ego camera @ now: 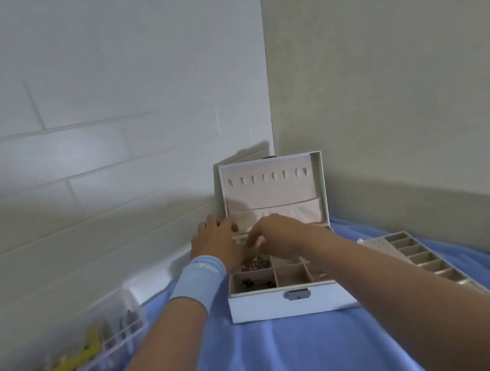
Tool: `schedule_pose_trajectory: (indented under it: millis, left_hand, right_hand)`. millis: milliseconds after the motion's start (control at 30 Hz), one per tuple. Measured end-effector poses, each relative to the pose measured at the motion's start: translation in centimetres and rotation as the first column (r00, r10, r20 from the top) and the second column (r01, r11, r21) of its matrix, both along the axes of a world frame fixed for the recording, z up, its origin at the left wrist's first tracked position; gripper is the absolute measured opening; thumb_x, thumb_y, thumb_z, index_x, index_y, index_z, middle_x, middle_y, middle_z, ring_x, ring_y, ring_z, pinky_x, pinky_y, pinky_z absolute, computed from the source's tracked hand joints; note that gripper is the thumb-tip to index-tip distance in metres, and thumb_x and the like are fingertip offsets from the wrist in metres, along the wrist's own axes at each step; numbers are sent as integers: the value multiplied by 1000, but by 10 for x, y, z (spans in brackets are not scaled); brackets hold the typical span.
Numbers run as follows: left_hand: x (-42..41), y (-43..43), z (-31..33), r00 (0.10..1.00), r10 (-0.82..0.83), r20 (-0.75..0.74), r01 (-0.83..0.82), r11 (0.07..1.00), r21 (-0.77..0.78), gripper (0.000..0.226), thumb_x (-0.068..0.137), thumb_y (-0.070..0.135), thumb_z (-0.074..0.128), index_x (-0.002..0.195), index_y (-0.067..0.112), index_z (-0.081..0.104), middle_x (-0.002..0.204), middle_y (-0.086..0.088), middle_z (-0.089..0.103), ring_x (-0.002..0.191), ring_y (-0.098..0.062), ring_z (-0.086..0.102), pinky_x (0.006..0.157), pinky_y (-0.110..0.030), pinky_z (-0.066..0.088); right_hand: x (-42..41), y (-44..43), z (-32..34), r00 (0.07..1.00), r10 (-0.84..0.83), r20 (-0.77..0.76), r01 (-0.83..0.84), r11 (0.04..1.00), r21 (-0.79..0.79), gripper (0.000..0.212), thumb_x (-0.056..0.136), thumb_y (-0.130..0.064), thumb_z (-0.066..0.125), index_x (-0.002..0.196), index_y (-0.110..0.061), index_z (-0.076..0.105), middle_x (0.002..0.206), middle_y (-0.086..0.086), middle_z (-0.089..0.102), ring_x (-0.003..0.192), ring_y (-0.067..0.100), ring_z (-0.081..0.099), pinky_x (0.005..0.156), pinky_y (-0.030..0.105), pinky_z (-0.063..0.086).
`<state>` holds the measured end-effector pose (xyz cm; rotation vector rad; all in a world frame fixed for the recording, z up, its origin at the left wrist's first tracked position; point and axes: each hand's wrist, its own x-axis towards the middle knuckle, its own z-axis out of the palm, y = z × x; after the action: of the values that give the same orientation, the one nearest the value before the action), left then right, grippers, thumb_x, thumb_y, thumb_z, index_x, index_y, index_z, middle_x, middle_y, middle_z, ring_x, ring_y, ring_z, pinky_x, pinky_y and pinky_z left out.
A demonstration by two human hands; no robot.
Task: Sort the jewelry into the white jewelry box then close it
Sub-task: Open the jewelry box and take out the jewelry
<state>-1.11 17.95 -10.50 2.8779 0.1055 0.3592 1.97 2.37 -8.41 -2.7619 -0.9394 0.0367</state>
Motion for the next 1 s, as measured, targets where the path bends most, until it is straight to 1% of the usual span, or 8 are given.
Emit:
schedule_pose_trajectory:
  millis: [133, 400, 500, 567, 700, 833, 933, 1000]
  left_hand:
    - [11, 13, -16, 993, -100, -67, 86, 978, -188, 43, 85, 14, 65, 125, 23, 49, 131, -7, 39, 106, -30, 57, 95, -39, 48]
    - [6, 18, -20, 986, -69, 152, 99, 975, -199, 41, 89, 18, 59, 128, 27, 49, 131, 0, 34, 94, -22, 57, 90, -35, 52]
    - [2, 14, -13, 961, -69, 267, 119, 977, -174, 28, 90, 14, 56, 117, 23, 56, 124, 0, 42, 97, -21, 55, 86, -35, 52]
    - [-2, 10, -10, 950, -105, 295, 169, 965, -201, 21, 92, 13, 53, 109, 21, 60, 117, -1, 53, 96, -22, 57, 85, -36, 52]
    - [-2, 5, -6, 981, -132, 143, 164, 956, -244, 25, 95, 12, 50, 112, 22, 66, 117, 1, 68, 103, -22, 62, 93, -34, 51]
    - [7, 2, 5, 989, -145, -12, 134, 943, -305, 39, 95, 13, 56, 133, 22, 58, 130, 4, 64, 113, -22, 61, 97, -30, 47]
    - [10, -3, 12, 977, -191, -98, 139, 910, -390, 44, 91, 9, 56, 133, 23, 57, 127, 4, 65, 96, -23, 66, 82, -30, 52]
    - [11, -6, 14, 961, -228, -156, 141, 891, -432, 34, 87, 8, 58, 119, 19, 64, 104, 0, 73, 76, -20, 69, 71, -30, 58]
  right_hand:
    - [17, 21, -10, 997, 72, 8, -65, 941, -332, 29, 95, -10, 60, 122, -17, 66, 107, 6, 67, 87, 24, 57, 78, 34, 48]
    - [34, 35, -28, 1000, 24, 5, -20, 923, -384, 17, 96, -14, 62, 111, -10, 69, 94, 8, 66, 79, 24, 56, 75, 32, 44]
    - [38, 34, -33, 999, 11, 38, 2, 941, -338, 8, 95, -18, 63, 91, -12, 67, 74, 1, 57, 71, 22, 55, 68, 32, 42]
    - [39, 32, -36, 1000, 14, 24, -6, 950, -313, 10, 92, -16, 63, 89, -10, 70, 79, 4, 63, 74, 25, 60, 68, 33, 46]
    - [40, 23, -37, 999, 41, -28, -47, 970, -238, 13, 94, -14, 60, 99, -10, 72, 90, 7, 67, 80, 26, 61, 76, 35, 51]
    - [39, 10, -15, 996, 86, -38, -87, 996, -5, 17, 96, -20, 65, 108, -16, 76, 105, 3, 71, 82, 13, 60, 78, 25, 46]
    - [34, 0, 8, 996, 93, -9, -90, 987, 136, 14, 95, -19, 67, 102, -13, 77, 94, 4, 74, 68, 10, 59, 68, 24, 45]
    - [27, -6, 22, 995, 92, -32, -83, 970, 228, 12, 96, -17, 65, 98, -11, 75, 82, 5, 73, 61, 17, 66, 61, 29, 55]
